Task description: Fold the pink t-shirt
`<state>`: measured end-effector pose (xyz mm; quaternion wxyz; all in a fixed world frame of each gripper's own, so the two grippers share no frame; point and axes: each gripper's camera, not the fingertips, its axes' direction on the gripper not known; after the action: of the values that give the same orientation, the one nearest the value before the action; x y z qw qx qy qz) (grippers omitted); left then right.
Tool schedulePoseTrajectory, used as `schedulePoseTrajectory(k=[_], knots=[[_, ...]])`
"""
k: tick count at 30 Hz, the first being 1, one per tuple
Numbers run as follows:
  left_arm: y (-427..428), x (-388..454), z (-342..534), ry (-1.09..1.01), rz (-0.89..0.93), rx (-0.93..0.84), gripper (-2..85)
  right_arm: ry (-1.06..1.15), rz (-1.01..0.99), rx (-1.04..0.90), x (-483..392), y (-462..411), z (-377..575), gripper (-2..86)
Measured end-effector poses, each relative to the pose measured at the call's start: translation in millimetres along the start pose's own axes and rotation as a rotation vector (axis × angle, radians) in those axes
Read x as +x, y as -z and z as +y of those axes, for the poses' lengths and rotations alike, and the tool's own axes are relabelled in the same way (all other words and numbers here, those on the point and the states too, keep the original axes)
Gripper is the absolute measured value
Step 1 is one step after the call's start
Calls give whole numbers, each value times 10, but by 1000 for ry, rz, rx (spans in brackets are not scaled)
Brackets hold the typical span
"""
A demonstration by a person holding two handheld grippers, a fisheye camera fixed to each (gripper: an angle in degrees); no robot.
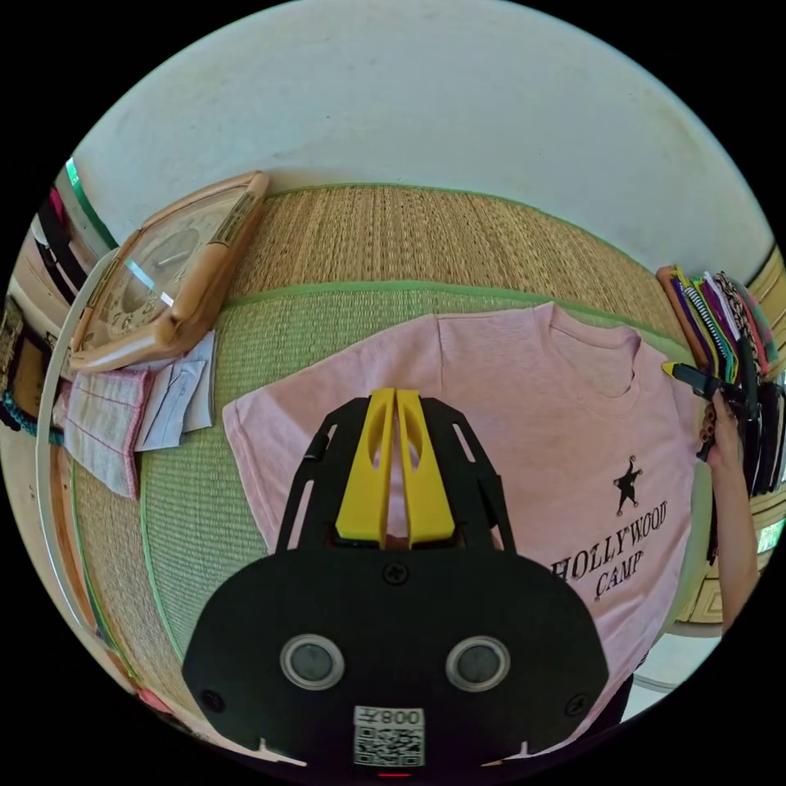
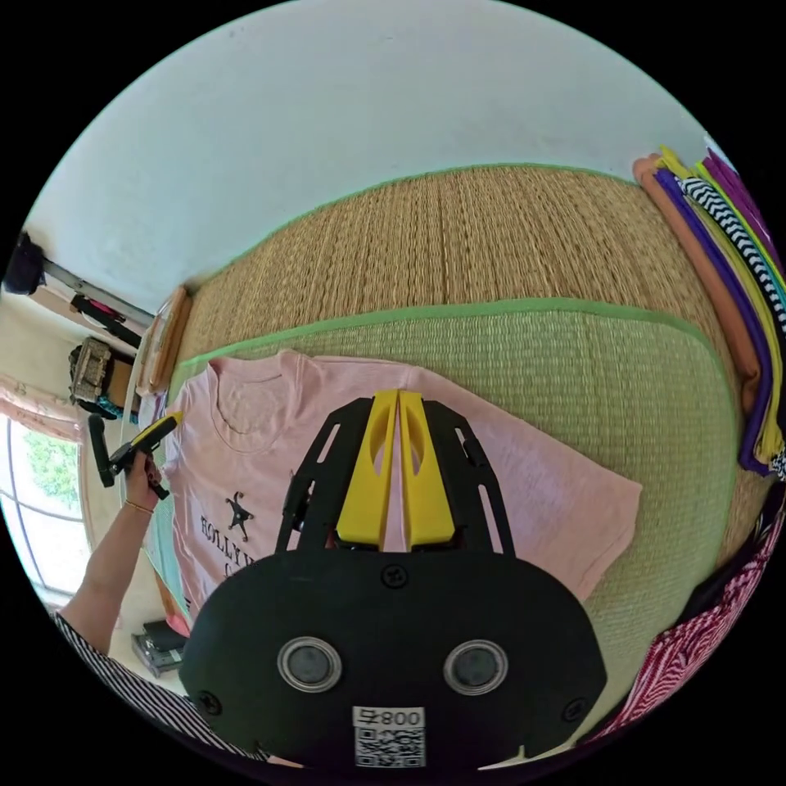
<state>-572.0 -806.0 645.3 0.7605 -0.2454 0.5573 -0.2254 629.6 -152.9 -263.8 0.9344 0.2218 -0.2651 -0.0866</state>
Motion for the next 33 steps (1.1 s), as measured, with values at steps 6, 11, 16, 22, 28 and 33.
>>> schedulePoseTrajectory(k=[6,11,16,22,28,33], knots=[[80,378,164,-157,136,122,2,126,-56,100,-268,42,163,0],[-270,638,30,-178,132,45,2,163,-26,-2,-518,-406,58,1],[-477,634,31,-190,69,23,2,163,-5,-28,-545,-611,6,2],[-406,448,359,-178,116,68,2,185,-24,50,-302,-407,387,1],[-509,10,790,-114,77,29,2,-56,77,163,636,-21,1046,1],[-530,-228,968,-48,146,22,1,-230,-17,121,1225,-171,1286,0]])
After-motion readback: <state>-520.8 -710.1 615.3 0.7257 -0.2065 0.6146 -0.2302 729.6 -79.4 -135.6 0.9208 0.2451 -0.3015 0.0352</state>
